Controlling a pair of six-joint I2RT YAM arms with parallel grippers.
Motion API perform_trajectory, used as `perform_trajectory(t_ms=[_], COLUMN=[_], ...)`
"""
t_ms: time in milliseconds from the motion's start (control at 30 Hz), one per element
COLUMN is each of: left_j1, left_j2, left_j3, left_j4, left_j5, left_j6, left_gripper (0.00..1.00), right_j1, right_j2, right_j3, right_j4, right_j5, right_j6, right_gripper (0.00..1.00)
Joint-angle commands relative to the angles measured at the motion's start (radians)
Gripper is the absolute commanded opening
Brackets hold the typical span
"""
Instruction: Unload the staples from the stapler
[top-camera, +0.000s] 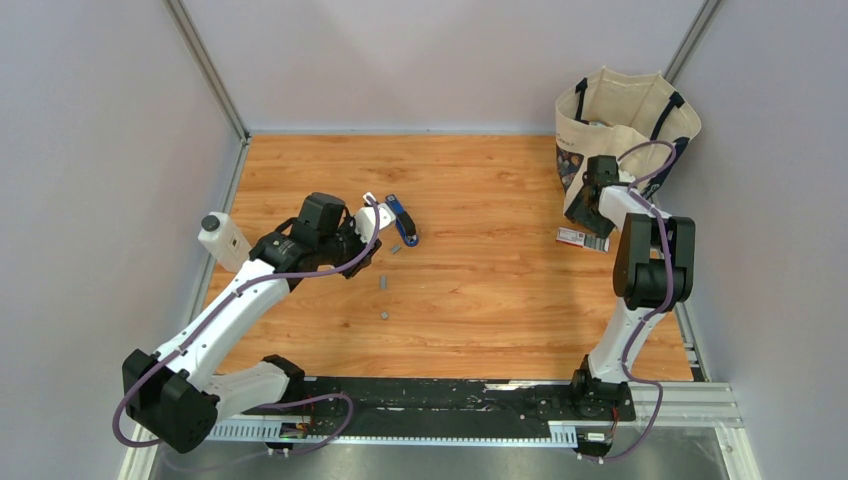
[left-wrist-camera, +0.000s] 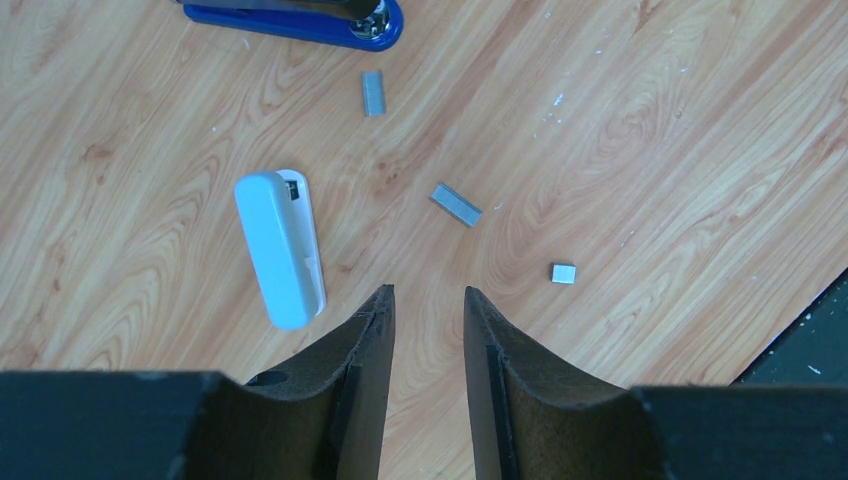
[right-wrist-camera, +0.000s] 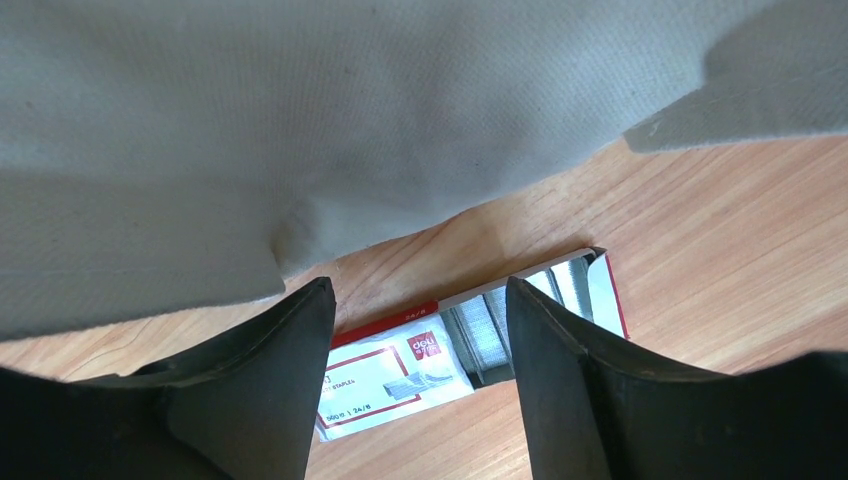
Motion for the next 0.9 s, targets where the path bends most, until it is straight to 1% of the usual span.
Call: perform_trajectory(t_ms=[0,33,67,100,133,200,333,467,633,867], left_j1=[0.003,0.001,0.003,0.003,0.001,0.003,0.001,0.003,0.003,0.003], left_j2=[-0.002,-0.002,-0.002,-0.002,-0.002,-0.002,0.001,-0.008,-0.009,-0.022], left_j3=[0.0,-0.001,-0.001,-0.004,-0.003,-0.004,-0.003,-0.015,-0.021,-0.018], left_j4=[0.019,0.019,0.019,0.019,0.019,0.022,0.03,0.028,0.025,0.024], left_j5=[0.007,0.007,0.007,0.008,0.008,0.011,0.021,0.024,0.022,0.028], left_j6=[0.004,0.002,0.002,0.005,0.005,0.001,-0.011,-0.005,0.007,0.004], left_gripper=[0.4,0.4,0.4,0.4,0.4,0.4,0.4,0.4,0.4,0.39], right_j1=[-0.013,-0.013,-0.01,-0.01,-0.01,-0.014,-0.051,-0.056,-0.054,-0.06], right_j2=[-0.02,-0.035,-0.052,-0.075,-0.089,-0.095,-0.039,0.004,-0.005,0.011], right_j3=[-0.007,-0.007,-0.011,-0.021,-0.025,-0.007,0.068,0.116,0.056,0.025], right_j4=[0.038,0.038,0.049,0.062,0.07,0.059,0.001,-0.034,-0.011,-0.013], right_j5=[0.004,-0.005,-0.01,-0.017,-0.016,-0.002,-0.037,-0.028,-0.027,0.016], right_j6=[0.014,0.011,0.01,0.002,-0.004,-0.016,-0.015,-0.038,-0.044,-0.058], right_gripper=[0.66,0.64,0.6,0.52,0.48,0.43,0.43,0.44,0.49,0.49])
